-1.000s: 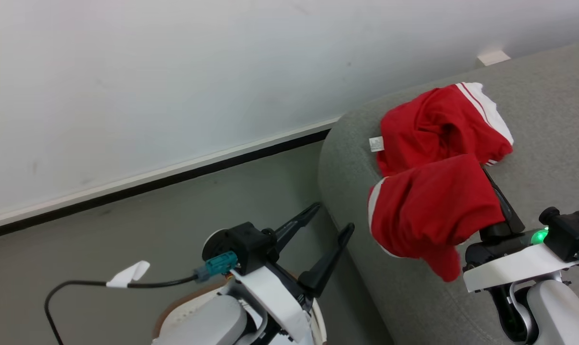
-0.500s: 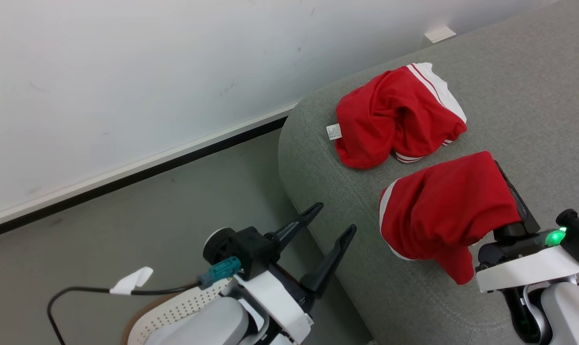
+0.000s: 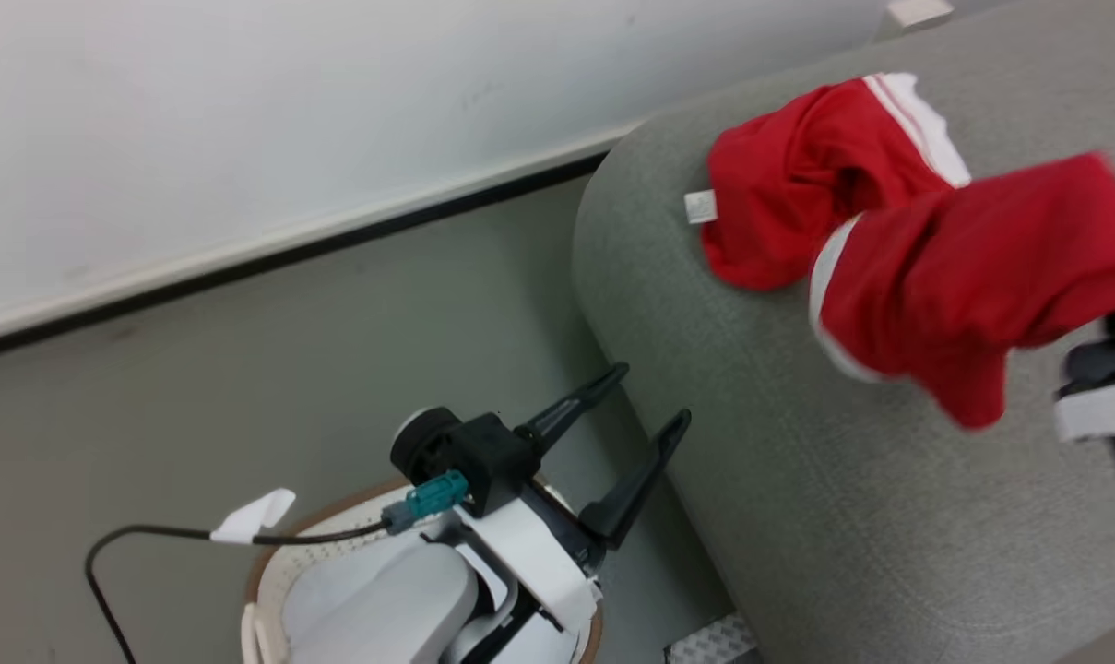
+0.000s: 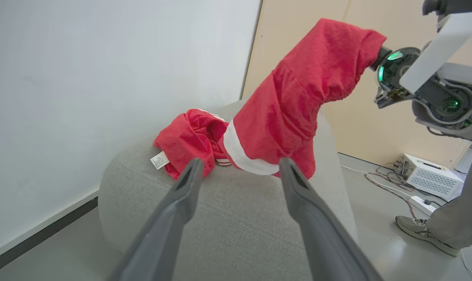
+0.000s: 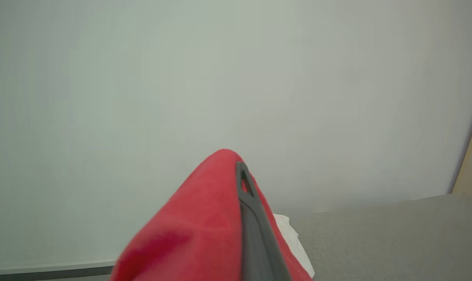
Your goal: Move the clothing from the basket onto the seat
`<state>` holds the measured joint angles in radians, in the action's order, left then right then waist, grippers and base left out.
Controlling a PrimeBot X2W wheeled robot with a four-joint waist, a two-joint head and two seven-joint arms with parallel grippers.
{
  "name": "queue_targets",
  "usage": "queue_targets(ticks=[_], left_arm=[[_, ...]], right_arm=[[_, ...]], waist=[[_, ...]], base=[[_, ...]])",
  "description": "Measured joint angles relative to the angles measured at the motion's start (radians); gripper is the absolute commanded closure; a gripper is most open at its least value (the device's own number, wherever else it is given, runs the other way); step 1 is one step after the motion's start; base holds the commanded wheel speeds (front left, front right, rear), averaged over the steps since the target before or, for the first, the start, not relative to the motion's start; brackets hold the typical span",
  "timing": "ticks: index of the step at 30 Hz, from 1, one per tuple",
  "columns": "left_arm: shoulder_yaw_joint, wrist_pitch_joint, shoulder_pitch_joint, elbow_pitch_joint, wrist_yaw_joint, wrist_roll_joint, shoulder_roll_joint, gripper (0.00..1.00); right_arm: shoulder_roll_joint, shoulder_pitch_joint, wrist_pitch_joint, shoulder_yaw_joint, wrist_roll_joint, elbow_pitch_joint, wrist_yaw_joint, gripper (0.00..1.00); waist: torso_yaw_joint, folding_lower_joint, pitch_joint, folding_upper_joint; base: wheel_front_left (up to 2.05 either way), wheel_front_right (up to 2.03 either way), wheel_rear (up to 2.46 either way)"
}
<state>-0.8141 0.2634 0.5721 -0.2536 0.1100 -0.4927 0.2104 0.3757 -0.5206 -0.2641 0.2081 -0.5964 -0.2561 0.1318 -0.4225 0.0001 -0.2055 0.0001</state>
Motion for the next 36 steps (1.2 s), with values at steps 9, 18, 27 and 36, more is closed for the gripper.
queue_targets(ticks=[9, 18, 27, 36], left_arm=[[-0.005, -0.004, 0.076, 0.01, 0.007, 0.023, 0.029, 0.0], [-0.009, -0.007, 0.106, 0.019, 0.008, 0.029, 0.045, 0.0], [-0.009, -0.006, 0.143, 0.013, 0.009, 0.036, 0.028, 0.0], [0.004, -0.002, 0.141, -0.005, 0.013, 0.037, 0.025, 0.0]], right_arm=[[0.172, -0.185, 0.0, -0.063, -0.04, -0.128, 0.0, 1.0], [0.264, -0.363, 0.047, -0.063, 0.012, -0.395, 0.0, 1.0], [0.264, -0.478, 0.163, 0.058, 0.087, -0.668, 0.0, 0.67], [0.269, -0.502, 0.337, 0.213, 0.038, -0.748, 0.0, 0.0]], waist=[[0.082, 0.0, -0.139, 0.0], [0.172, 0.0002, -0.283, 0.0], [0.252, 0.0002, -0.357, 0.0], [0.263, 0.0001, -0.347, 0.0]], base=[[0.0, 0.0, 0.0], [0.0, 0.0, 0.0], [0.0, 0.0, 0.0], [0.0, 0.0, 0.0]])
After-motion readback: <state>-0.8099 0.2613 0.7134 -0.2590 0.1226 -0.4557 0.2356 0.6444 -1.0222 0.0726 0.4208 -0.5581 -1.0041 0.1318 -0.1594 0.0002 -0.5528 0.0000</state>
